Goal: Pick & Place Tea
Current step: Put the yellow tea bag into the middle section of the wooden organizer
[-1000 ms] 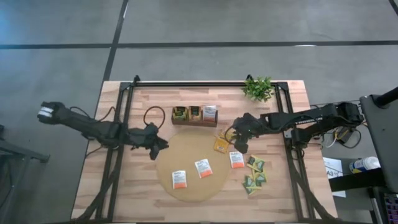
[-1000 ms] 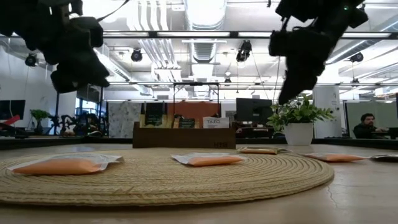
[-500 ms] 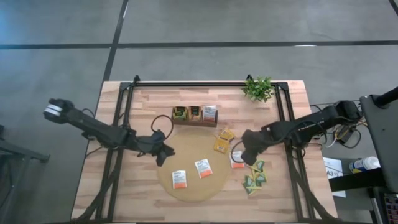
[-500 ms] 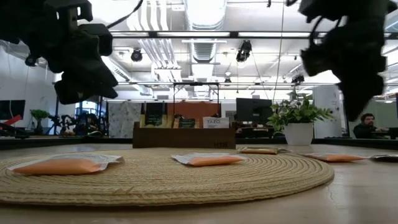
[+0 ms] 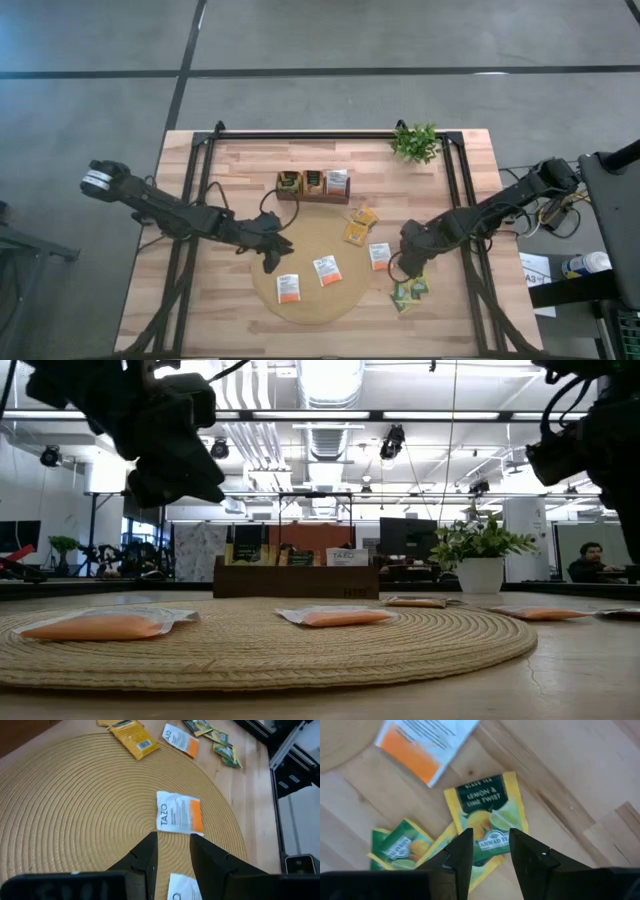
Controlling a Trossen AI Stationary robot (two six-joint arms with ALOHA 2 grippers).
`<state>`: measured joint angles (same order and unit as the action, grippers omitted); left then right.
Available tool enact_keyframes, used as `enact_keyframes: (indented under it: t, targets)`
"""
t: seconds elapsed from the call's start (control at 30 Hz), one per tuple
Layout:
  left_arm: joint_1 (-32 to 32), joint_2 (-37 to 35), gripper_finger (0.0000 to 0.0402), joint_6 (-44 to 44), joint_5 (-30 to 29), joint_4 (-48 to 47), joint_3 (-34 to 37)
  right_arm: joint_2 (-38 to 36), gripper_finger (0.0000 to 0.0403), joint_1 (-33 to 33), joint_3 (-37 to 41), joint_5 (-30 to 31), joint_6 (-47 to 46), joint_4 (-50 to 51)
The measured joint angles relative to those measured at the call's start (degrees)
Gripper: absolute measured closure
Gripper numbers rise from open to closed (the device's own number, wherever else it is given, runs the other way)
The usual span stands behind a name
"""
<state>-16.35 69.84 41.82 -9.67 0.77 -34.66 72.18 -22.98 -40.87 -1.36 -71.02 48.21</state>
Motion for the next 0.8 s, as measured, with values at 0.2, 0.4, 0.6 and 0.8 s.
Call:
enact_keyframes:
  t: [0.2, 0.4, 0.6, 0.8]
  targets:
    - [0.2, -0.1, 0.0294, 0.2, 0.2, -3.2, -2.8, 0.0, 0.0273, -2.0, 1.0, 0.0, -1.6, -0.1]
    - [0.1, -0.6, 0.0294, 0.7, 0.2, -3.1, -5.3, 0.0, 0.0271, -2.7, 1.2, 0.0, -2.4, -0.6]
    - [0.1, -0.6, 0.0294, 3.0, 0.2, -3.2, -6.3, 0.0, 0.0278, -2.7, 1.2, 2.0, -1.7, -1.3]
    - [0.1, -0.6, 0.0294, 5.4, 0.2, -3.2, -6.4, 0.0, 0.0282, -2.6, 1.2, 3.2, 0.5, -2.7]
